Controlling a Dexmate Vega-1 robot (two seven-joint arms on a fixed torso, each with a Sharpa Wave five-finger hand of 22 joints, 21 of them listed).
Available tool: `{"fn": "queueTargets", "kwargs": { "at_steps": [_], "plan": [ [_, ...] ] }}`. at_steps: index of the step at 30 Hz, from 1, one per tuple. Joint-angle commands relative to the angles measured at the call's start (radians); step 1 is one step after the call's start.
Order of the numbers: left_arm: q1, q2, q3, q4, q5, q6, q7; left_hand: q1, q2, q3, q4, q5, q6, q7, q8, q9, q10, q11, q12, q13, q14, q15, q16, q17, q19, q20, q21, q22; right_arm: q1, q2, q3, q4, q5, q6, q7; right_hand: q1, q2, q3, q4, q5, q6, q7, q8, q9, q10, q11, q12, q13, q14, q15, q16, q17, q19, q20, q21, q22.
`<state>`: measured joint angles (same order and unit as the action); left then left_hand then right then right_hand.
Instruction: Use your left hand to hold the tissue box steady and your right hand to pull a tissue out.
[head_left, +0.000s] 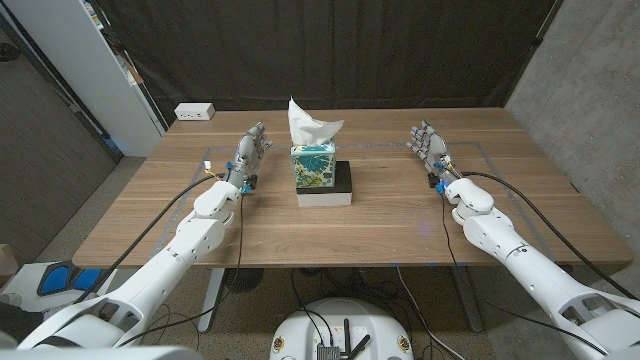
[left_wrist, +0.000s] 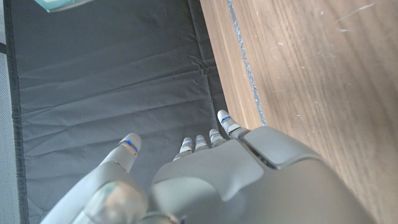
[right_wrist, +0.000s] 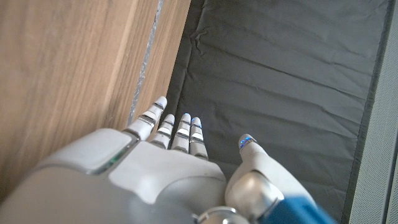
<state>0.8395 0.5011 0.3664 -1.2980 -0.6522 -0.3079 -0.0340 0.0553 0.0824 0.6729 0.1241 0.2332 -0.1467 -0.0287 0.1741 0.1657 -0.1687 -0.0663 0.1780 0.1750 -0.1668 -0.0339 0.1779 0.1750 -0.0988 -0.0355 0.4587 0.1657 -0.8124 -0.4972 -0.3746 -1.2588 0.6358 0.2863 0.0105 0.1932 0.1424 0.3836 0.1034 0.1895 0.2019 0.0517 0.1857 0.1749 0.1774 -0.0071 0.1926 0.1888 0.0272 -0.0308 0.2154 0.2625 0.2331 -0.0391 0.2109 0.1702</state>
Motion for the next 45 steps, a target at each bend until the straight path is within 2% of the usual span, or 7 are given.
{"fn": "queueTargets", "kwargs": {
  "at_steps": [1,12,17,21,28,35,45],
  "plan": [
    [0.008,-0.01,-0.008,-0.008,0.001,-0.023,0.02,-0.002,0.079,0.007,0.002,0.005,-0.008,0.002,0.006,0.004,-0.038,0.0,0.007,0.003,-0.035,-0.042,0.005,0.004,-0.004,-0.014,0.006,0.005,0.027,0.011,0.003,0.051,-0.013,0.021,-0.007,0.014,0.023,0.009,-0.001,0.007,0.009,0.0,0.006,0.003,0.008,0.003,0.006,0.004,0.007,-0.039,0.006,0.0,0.011,-0.007,0.004,0.004],
    [0.0,-0.011,-0.008,0.009,0.019,-0.042,0.029,-0.003,0.068,0.004,-0.001,0.007,-0.004,-0.003,0.009,0.004,-0.03,-0.005,0.01,0.003,-0.026,-0.046,0.007,0.002,0.01,-0.018,0.003,0.004,0.038,0.018,-0.004,0.064,-0.02,0.027,-0.003,0.011,0.018,0.013,-0.002,0.008,0.011,0.004,0.006,0.003,0.01,0.007,0.006,0.004,0.012,-0.034,0.004,-0.006,0.015,-0.002,0.002,0.003],
    [-0.019,-0.012,0.001,0.053,0.072,-0.099,0.033,0.082,-0.087,-0.043,-0.193,-0.016,0.017,-0.044,0.026,0.008,0.002,-0.049,0.012,0.004,0.011,-0.072,0.005,-0.006,0.068,-0.041,-0.037,0.003,0.037,0.018,-0.004,0.061,-0.026,0.026,-0.013,0.009,0.015,0.015,-0.002,0.007,0.011,0.006,0.005,0.003,0.01,0.007,0.006,0.004,0.014,-0.032,0.002,-0.01,0.015,0.001,0.001,0.003],
    [-0.04,0.014,0.017,0.077,0.135,-0.131,0.027,0.129,-0.179,-0.091,-0.281,-0.03,-0.077,-0.061,0.013,0.015,-0.062,-0.044,-0.002,0.009,-0.016,-0.053,-0.001,-0.002,0.067,-0.023,-0.073,0.007,0.03,0.016,-0.002,0.048,-0.023,0.016,-0.022,0.007,0.012,0.014,-0.002,0.007,0.011,0.006,0.005,0.003,0.01,0.007,0.005,0.004,0.014,-0.033,0.001,-0.011,0.015,0.003,0.0,0.003],
    [-0.055,0.045,0.032,0.104,0.24,-0.183,0.068,0.17,-0.244,-0.13,-0.303,-0.02,-0.17,-0.061,0.012,0.022,-0.094,-0.035,0.007,0.014,-0.019,-0.018,0.004,0.001,0.091,0.016,-0.093,0.008,0.022,0.014,-0.002,0.026,-0.025,-0.001,-0.043,0.004,0.009,0.016,-0.003,0.007,0.013,0.004,0.005,0.003,0.013,0.005,0.006,0.004,0.015,-0.031,-0.001,-0.015,0.016,0.004,-0.001,0.003],
    [-0.049,0.094,0.043,0.069,0.324,-0.161,0.113,0.271,-0.279,-0.24,-0.304,0.057,-0.36,-0.072,0.012,0.031,-0.201,-0.025,0.004,0.021,-0.109,0.042,-0.004,0.006,0.052,0.081,-0.164,0.01,0.015,0.007,-0.002,-0.005,-0.034,-0.017,-0.068,-0.005,0.005,0.015,-0.001,0.006,0.021,0.006,0.008,0.003,0.018,0.008,0.007,0.004,0.023,-0.028,0.0,-0.019,0.023,0.008,-0.001,0.003],
    [-0.033,0.124,0.045,0.039,0.368,-0.134,0.15,0.309,-0.28,-0.292,-0.303,0.091,-0.408,-0.052,0.017,0.032,-0.245,-0.019,0.005,0.023,-0.161,0.05,-0.006,0.007,0.023,0.08,-0.196,0.012,0.018,0.01,-0.007,-0.016,-0.04,-0.031,-0.082,-0.01,0.002,0.015,0.001,0.005,0.024,0.007,0.008,0.003,0.023,0.01,0.008,0.004,0.027,-0.027,0.0,-0.022,0.026,0.01,-0.002,0.004]
  ]
}}
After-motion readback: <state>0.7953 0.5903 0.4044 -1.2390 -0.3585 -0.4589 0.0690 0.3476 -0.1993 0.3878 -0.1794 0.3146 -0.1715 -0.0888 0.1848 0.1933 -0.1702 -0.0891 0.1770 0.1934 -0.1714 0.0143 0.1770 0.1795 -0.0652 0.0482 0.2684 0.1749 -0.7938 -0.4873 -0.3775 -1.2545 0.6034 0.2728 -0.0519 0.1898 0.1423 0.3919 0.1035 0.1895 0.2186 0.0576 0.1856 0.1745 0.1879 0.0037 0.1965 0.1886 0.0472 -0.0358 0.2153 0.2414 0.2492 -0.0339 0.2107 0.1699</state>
